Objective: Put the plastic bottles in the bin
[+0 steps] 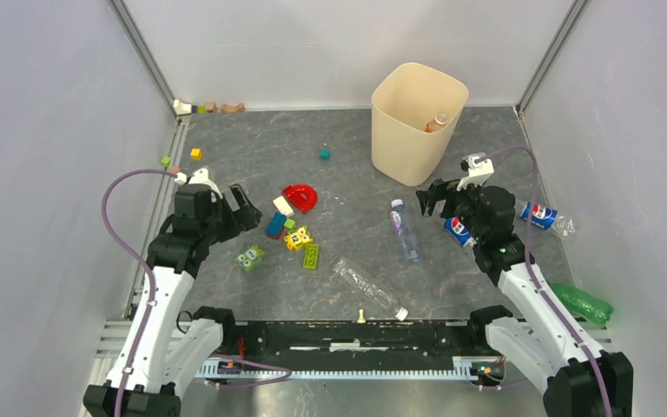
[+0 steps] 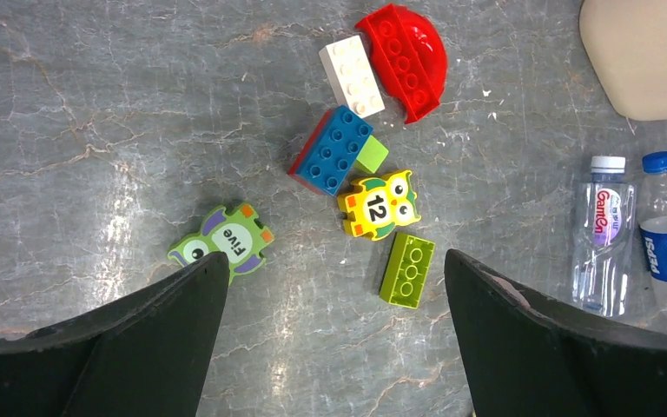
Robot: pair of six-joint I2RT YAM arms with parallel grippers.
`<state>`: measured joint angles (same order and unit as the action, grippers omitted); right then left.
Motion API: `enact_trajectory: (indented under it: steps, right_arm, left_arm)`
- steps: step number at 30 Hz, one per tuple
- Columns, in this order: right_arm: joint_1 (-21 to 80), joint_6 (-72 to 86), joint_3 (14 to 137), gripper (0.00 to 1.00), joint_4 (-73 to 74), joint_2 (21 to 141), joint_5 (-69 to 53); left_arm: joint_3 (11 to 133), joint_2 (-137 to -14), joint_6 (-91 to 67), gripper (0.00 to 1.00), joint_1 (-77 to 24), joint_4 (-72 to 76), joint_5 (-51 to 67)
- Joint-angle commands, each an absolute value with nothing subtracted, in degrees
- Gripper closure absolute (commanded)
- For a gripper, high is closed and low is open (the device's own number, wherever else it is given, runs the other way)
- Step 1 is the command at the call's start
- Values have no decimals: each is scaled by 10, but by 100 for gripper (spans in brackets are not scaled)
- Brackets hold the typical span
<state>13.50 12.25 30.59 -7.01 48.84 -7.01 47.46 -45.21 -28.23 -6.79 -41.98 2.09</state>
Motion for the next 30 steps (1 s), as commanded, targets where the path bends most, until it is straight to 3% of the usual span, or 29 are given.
enact_trajectory:
  steps: [1, 4, 11, 20, 26, 30]
  right_arm:
    - [137, 125, 352, 3, 18, 490, -58]
    - [143, 122, 372, 3, 44, 497, -94]
    - [237, 101, 480, 3, 236, 554, -4]
    - [423, 74, 449, 3, 247, 539, -50]
    - [607, 65, 417, 3, 218, 576, -11]
    - [675, 64, 404, 3, 205, 611, 10]
  left_arm:
    - [484, -433, -258, 0, -68, -421, 23]
    - [481, -430, -261, 0, -69, -421, 29]
    - [479, -454, -260, 0, -102, -419, 48]
    - [477, -480, -259, 0, -216, -420, 47]
    - [477, -480, -259, 0, -226, -420, 48]
    - [476, -473, -260, 0, -227, -420, 43]
